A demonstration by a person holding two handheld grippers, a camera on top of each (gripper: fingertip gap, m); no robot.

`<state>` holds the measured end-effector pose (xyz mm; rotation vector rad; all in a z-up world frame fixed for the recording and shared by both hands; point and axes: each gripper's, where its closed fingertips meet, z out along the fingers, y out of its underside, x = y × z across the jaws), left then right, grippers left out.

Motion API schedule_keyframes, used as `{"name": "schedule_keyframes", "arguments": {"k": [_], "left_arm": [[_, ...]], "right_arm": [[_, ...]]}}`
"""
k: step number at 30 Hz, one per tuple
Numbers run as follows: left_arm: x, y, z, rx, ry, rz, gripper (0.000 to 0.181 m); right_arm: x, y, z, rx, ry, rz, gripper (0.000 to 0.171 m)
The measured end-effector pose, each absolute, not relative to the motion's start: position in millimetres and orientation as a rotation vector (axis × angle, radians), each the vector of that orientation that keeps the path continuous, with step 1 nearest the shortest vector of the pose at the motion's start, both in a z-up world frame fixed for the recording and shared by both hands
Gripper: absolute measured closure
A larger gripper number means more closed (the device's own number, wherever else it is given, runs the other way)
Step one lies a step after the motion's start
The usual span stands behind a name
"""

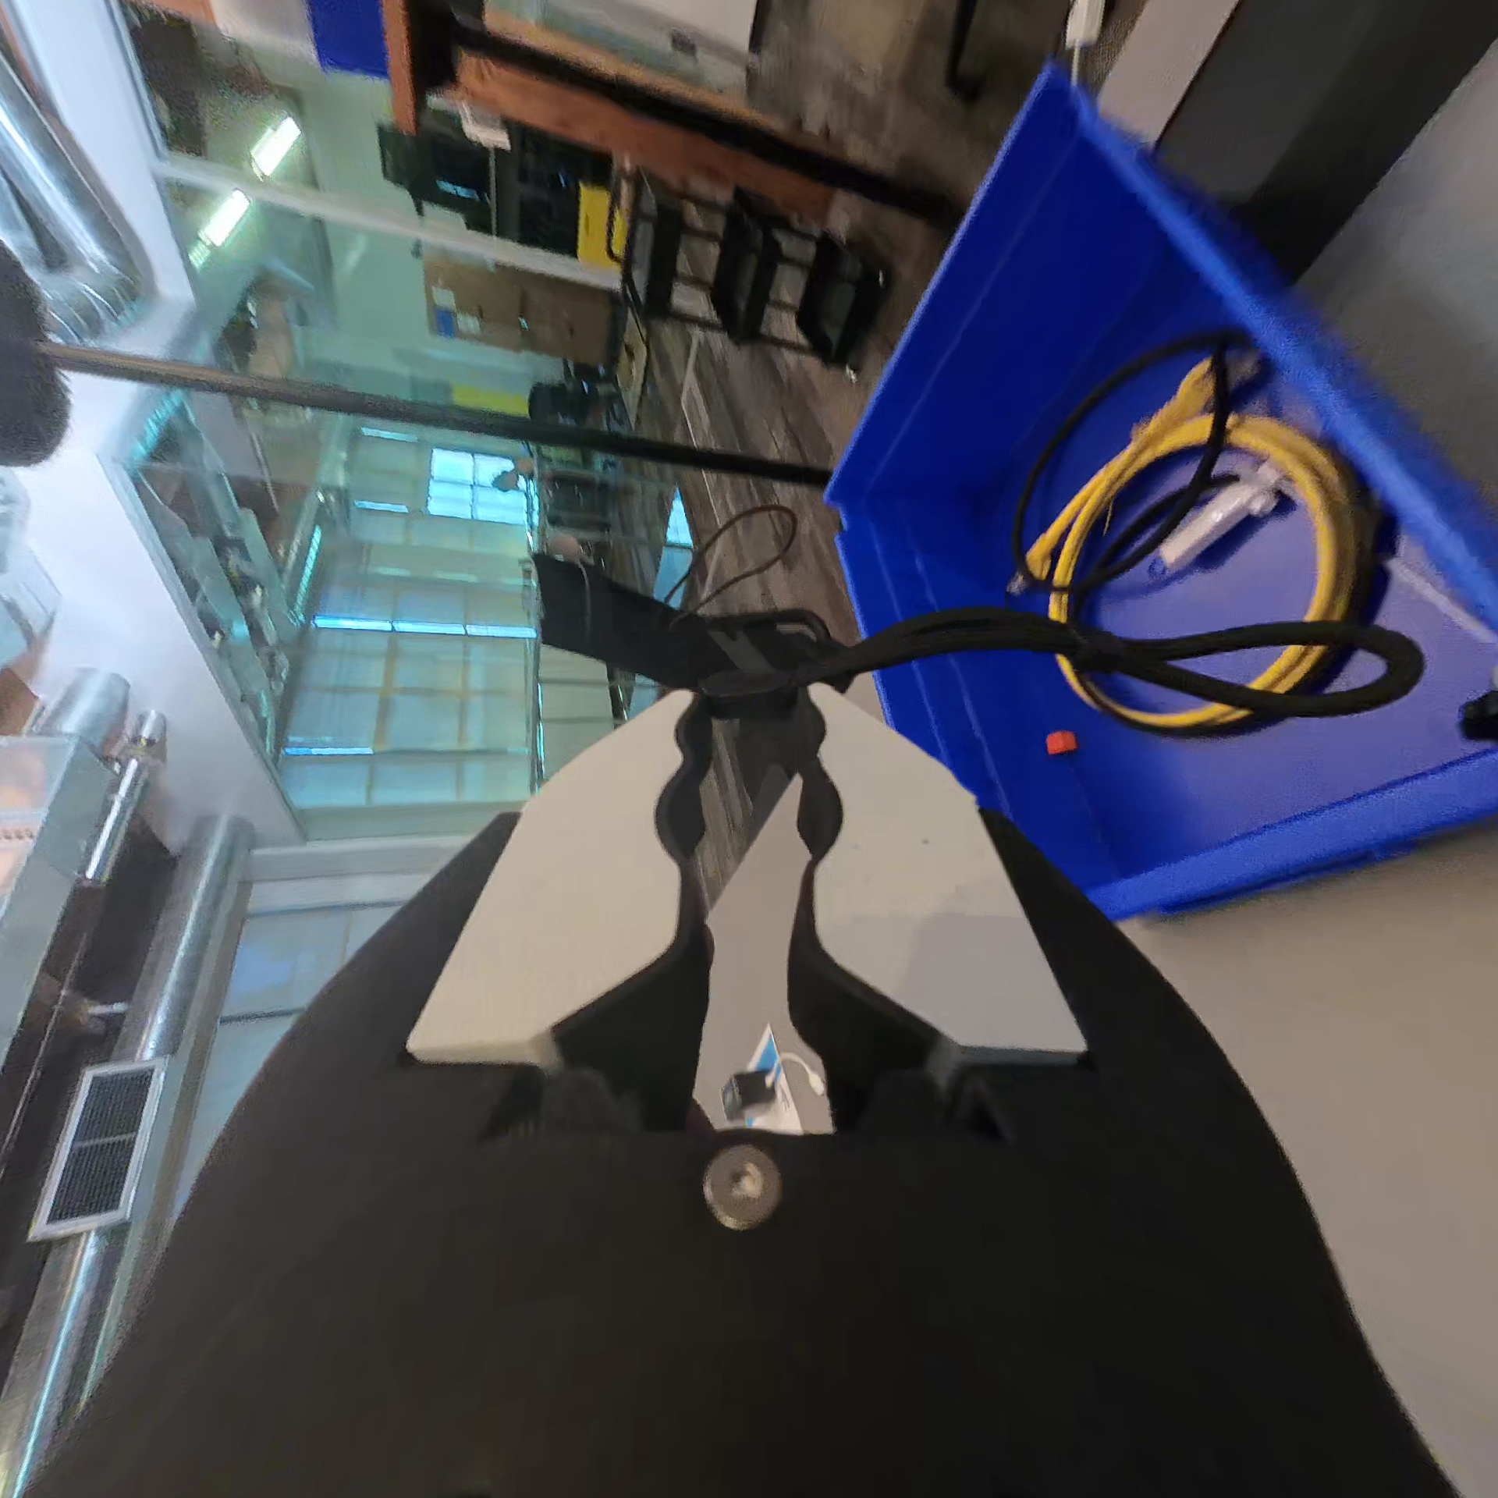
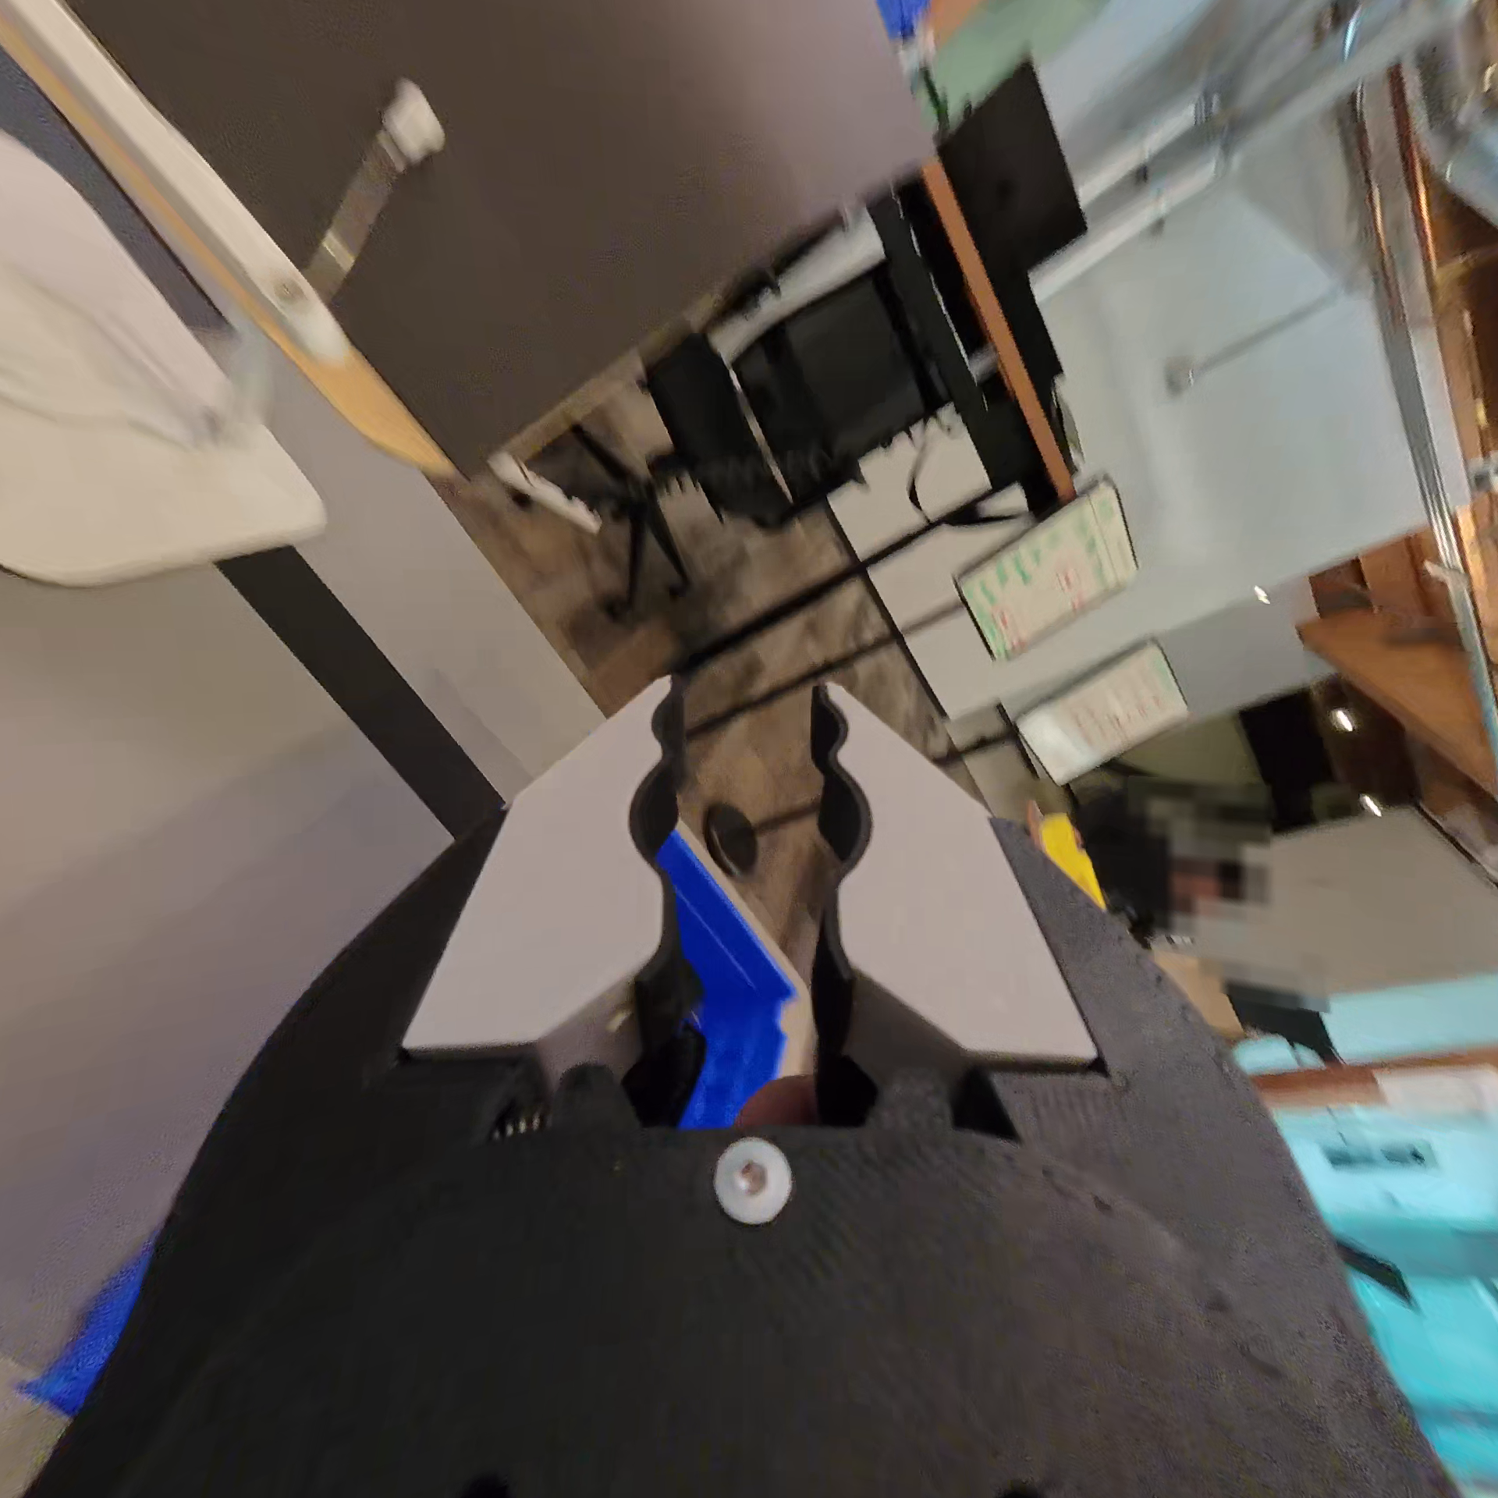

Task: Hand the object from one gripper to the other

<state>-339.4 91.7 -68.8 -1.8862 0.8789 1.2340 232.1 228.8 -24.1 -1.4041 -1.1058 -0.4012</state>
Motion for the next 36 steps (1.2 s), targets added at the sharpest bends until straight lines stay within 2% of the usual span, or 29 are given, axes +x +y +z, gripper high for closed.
{"name": "schedule_keyframes", "arguments": {"k": [4,9,18,23,26,27,33,36], "left_arm": [[-278,91,-59,-1.729,0.95,1.156,0.162],[-188,91,-55,-1.535,1.032,0.974,0.162],[-53,75,-61,-1.184,1.23,0.688,0.162],[-21,69,-61,-1.058,1.29,0.635,0.162],[-11,67,-61,-1.018,1.305,0.621,0.162],[-10,68,-61,-1.028,1.31,0.614,0.162],[-15,75,-56,-1.111,1.24,0.54,0.162],[-24,77,-55,-1.255,1.13,0.387,0.136]], "right_arm": [[152,181,-18,-1.278,-1.197,0.021,0.146],[55,111,-42,-1.186,-1.349,0.622,0.146],[-12,61,-93,-1.189,-1.422,1.159,0.144],[-15,47,-88,-1.133,-1.38,1.374,0.141],[-13,44,-86,-1.114,-1.356,1.468,0.155],[-13,43,-86,-1.104,-1.356,1.482,0.17],[-7,56,-73,-1.074,-1.254,1.468,0.171],[1,72,-60,-1.044,-1.144,1.443,0.171]]}}
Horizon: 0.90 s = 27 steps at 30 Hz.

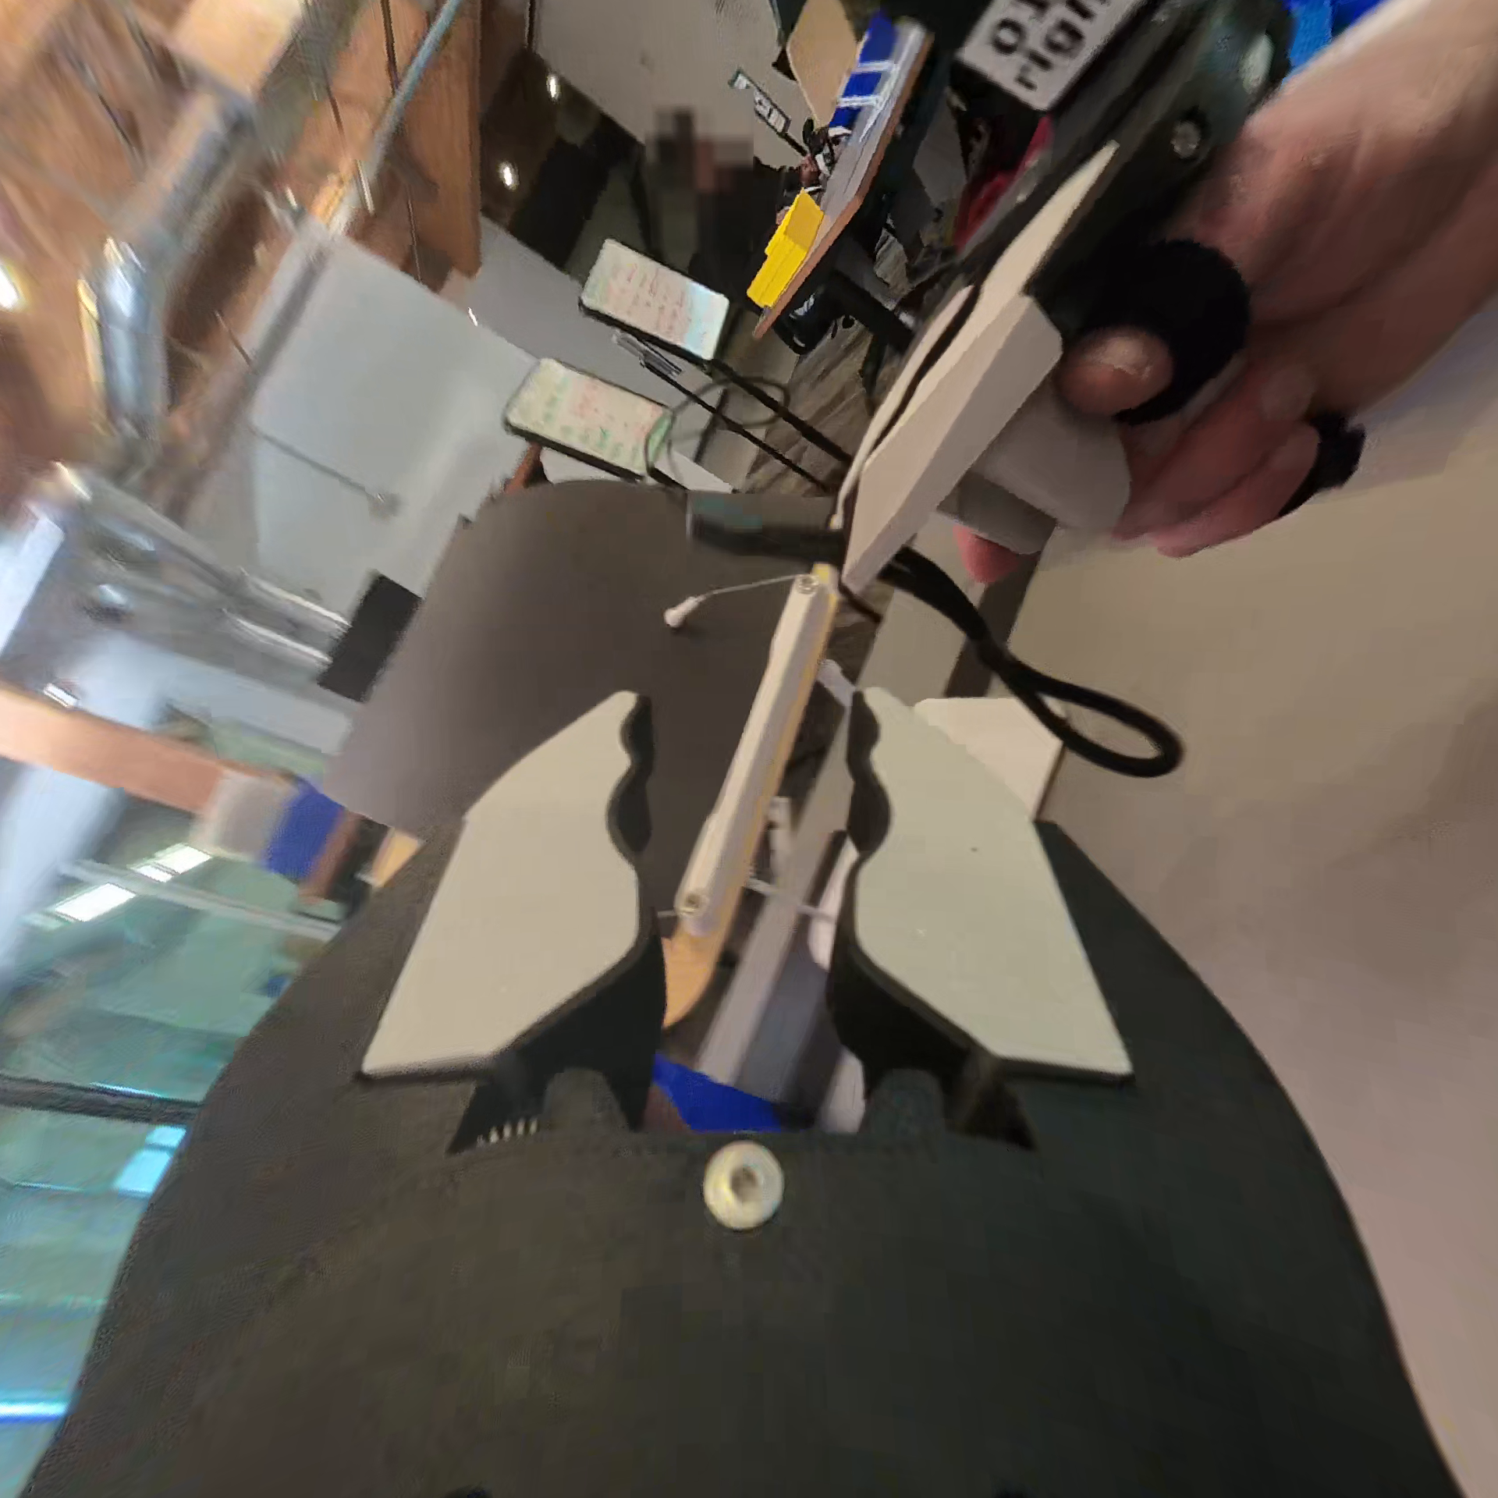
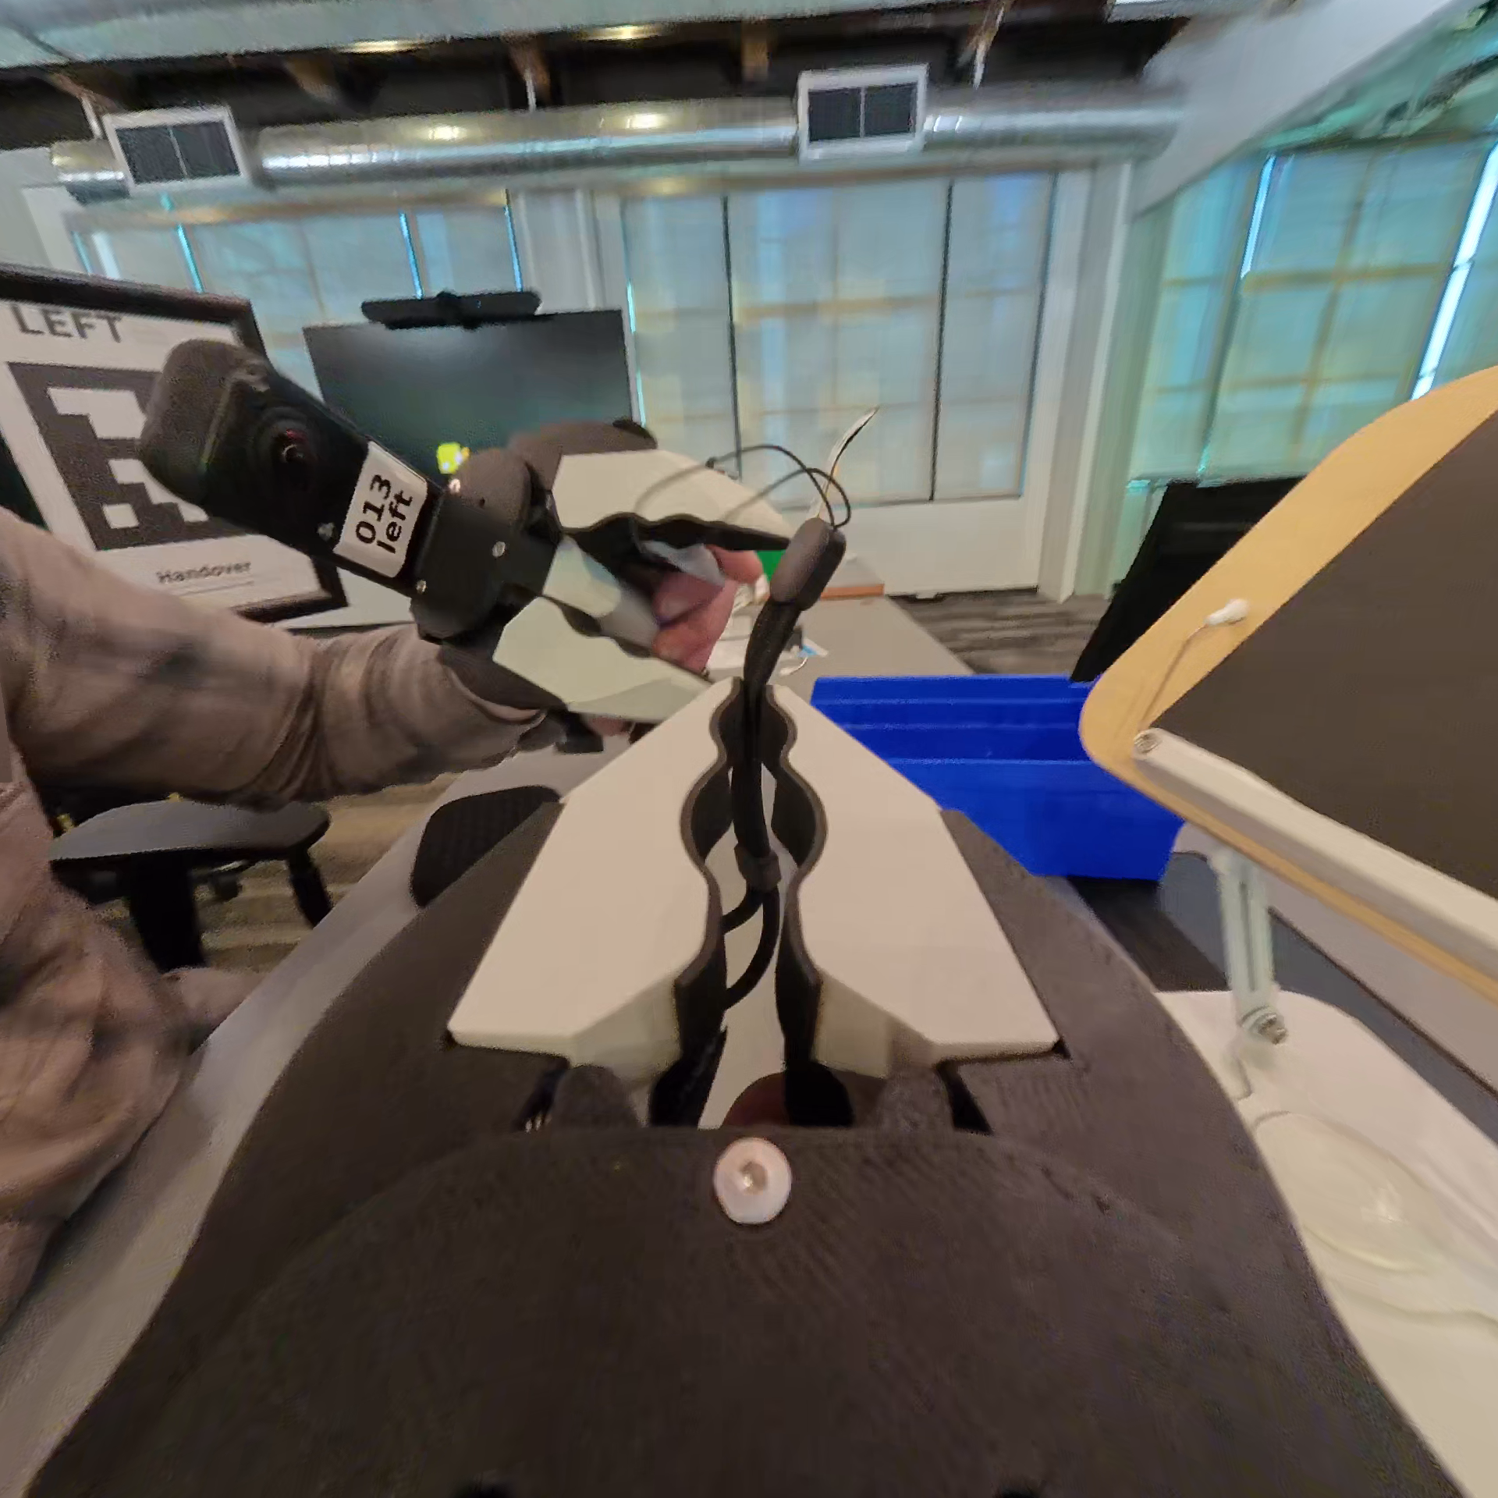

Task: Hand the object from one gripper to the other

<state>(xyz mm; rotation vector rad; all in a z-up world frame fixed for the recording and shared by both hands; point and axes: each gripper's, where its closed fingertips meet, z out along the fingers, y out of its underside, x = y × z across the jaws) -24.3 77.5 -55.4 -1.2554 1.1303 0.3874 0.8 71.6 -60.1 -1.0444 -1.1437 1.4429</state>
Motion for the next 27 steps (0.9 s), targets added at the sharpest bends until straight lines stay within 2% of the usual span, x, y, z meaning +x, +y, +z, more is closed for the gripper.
{"name": "schedule_keyframes", "arguments": {"k": [5,10,12,14,16,22,25,27], "left_arm": [[-15,66,-83,-1.494,0.973,-0.105,0.13],[15,64,-114,-1.604,0.957,-0.34,0.13],[25,66,-122,-1.628,0.953,-0.409,0.136],[31,68,-125,-1.627,0.955,-0.447,0.157],[30,73,-128,-1.624,0.963,-0.415,0.178],[8,89,-117,-1.512,1.037,-0.084,0.179],[-10,98,-103,-1.359,1.137,0.265,0.179],[-21,101,-90,-1.257,1.177,0.439,0.179]], "right_arm": [[14,82,-44,-0.955,-1.052,1.411,0.171],[15,66,-37,-0.872,-1.066,1.422,0.171],[15,60,-34,-0.841,-1.079,1.405,0.171],[16,54,-31,-0.815,-1.083,1.417,0.171],[17,50,-29,-0.792,-1.092,1.42,0.171],[16,47,-30,-0.795,-1.123,1.383,0.17],[17,42,-32,-0.803,-1.191,1.387,0.14],[20,38,-34,-0.793,-1.249,1.398,0.131]]}}
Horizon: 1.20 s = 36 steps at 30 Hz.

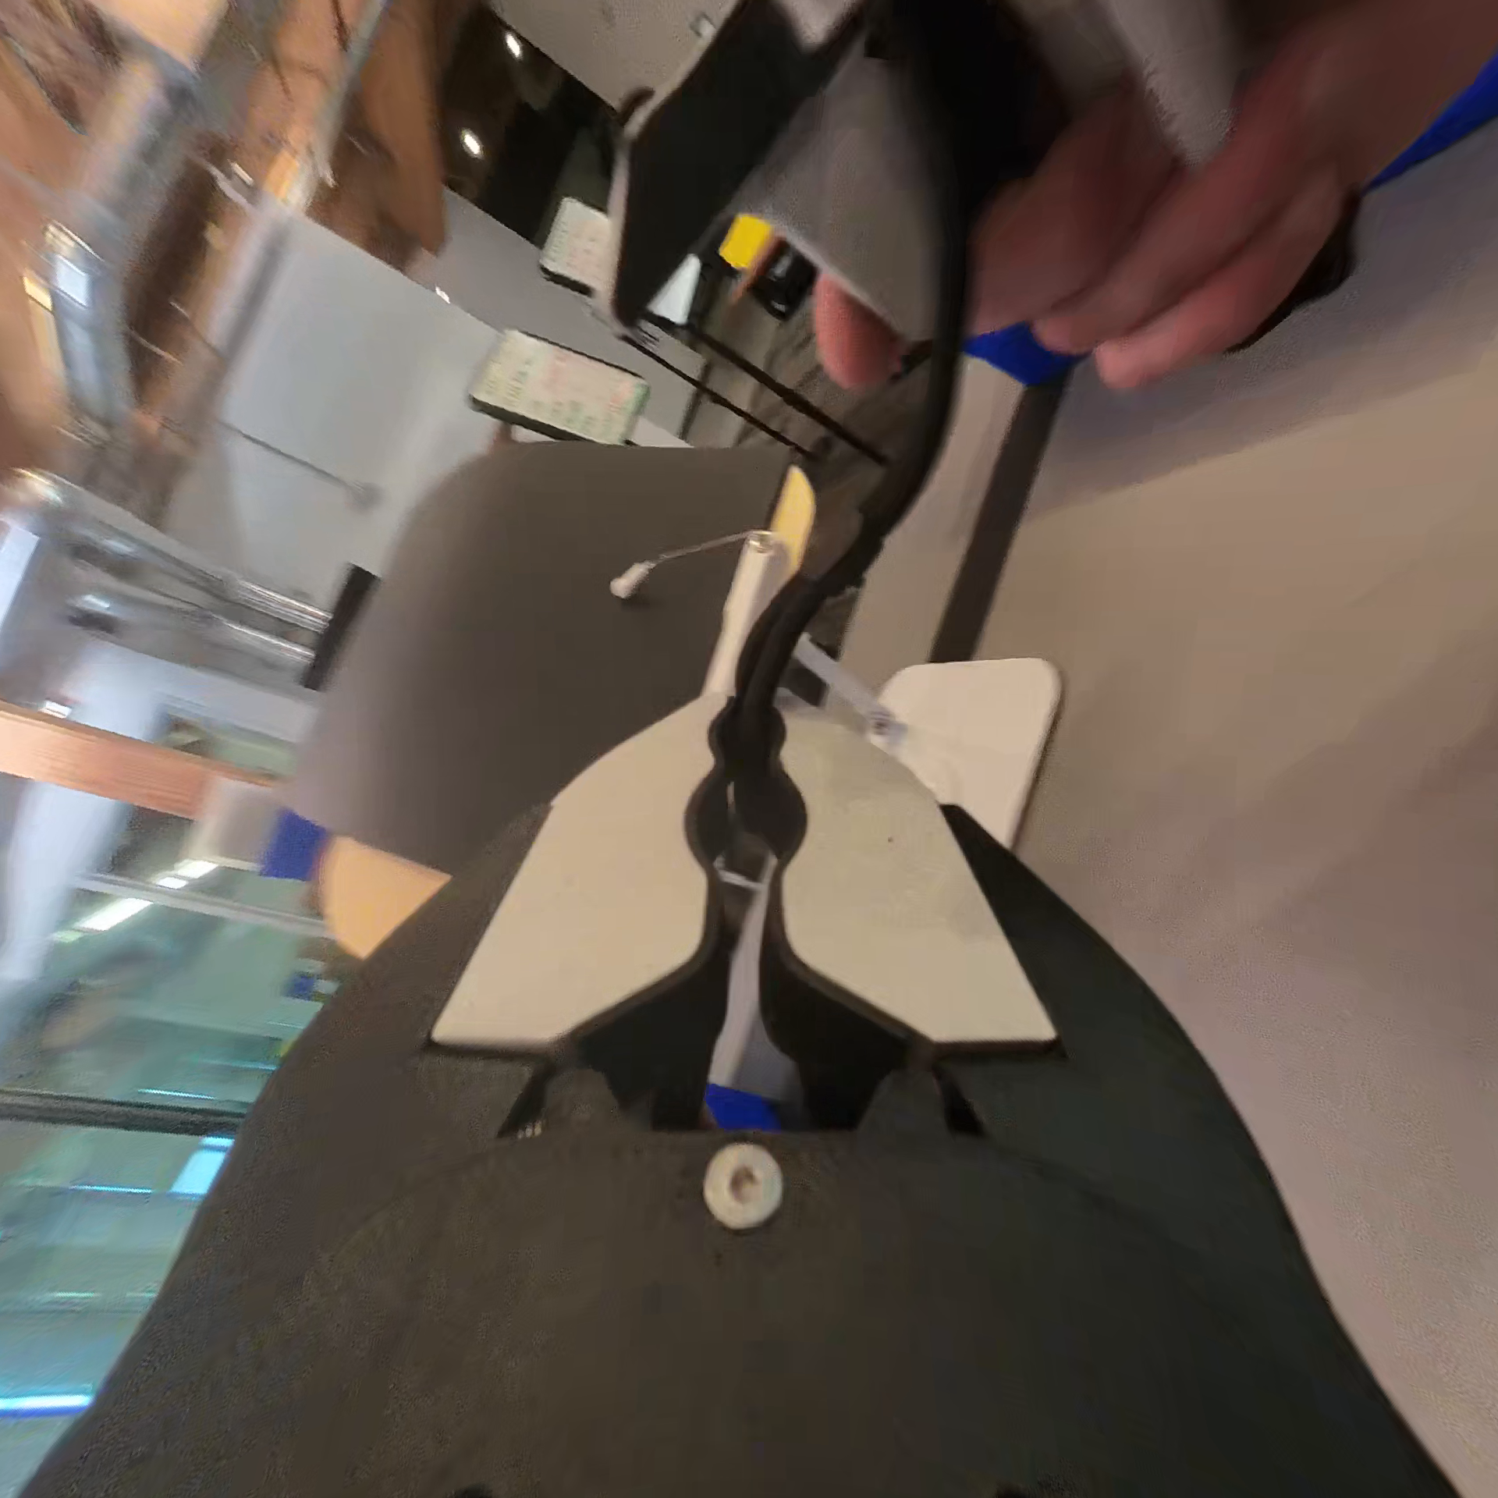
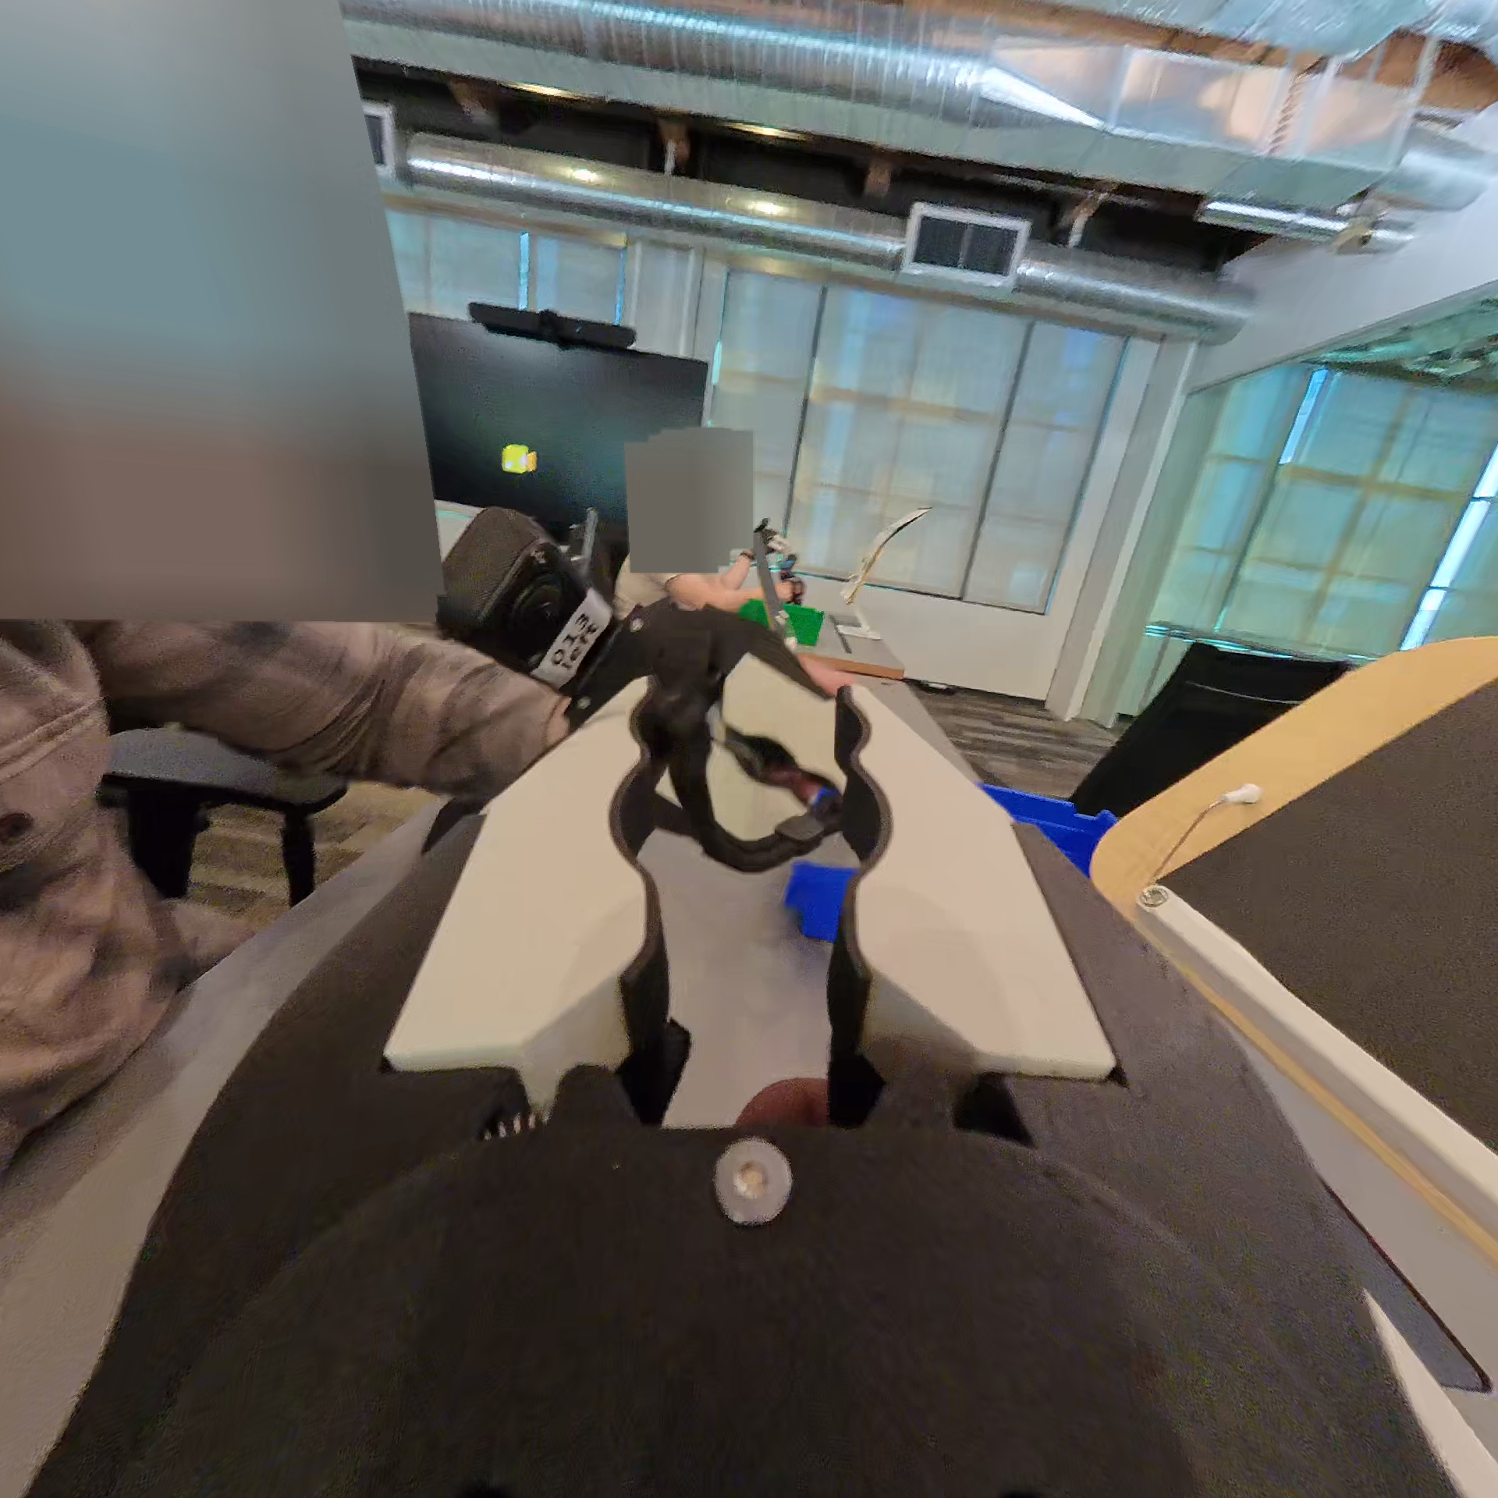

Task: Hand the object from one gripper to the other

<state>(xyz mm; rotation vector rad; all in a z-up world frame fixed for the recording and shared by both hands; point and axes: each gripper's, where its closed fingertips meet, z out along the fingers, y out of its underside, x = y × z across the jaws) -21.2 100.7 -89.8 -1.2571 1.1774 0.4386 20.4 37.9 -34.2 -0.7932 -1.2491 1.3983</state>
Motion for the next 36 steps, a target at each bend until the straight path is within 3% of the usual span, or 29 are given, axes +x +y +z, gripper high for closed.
{"name": "schedule_keyframes", "arguments": {"k": [6,11,16,22,29,36], "left_arm": [[-46,106,-55,-1.001,1.286,0.779,0.18],[-47,105,-38,-0.809,1.377,0.949,0.179],[-25,95,-31,-0.664,1.458,0.961,0.179],[8,86,-36,-0.59,1.502,0.919,0.18],[26,79,-44,-0.557,1.52,0.877,0.179],[28,82,-42,-0.58,1.504,0.878,0.179]], "right_arm": [[48,29,-58,-0.74,-1.545,1.32,0.119],[71,38,-102,-0.836,-1.843,1.024,0.116],[56,58,-58,-0.913,-1.514,1.235,0.128],[19,36,-72,-0.932,-1.475,1.422,0.134],[25,39,-58,-0.903,-1.355,1.599,0.17],[23,39,-57,-0.886,-1.362,1.525,0.171]]}}
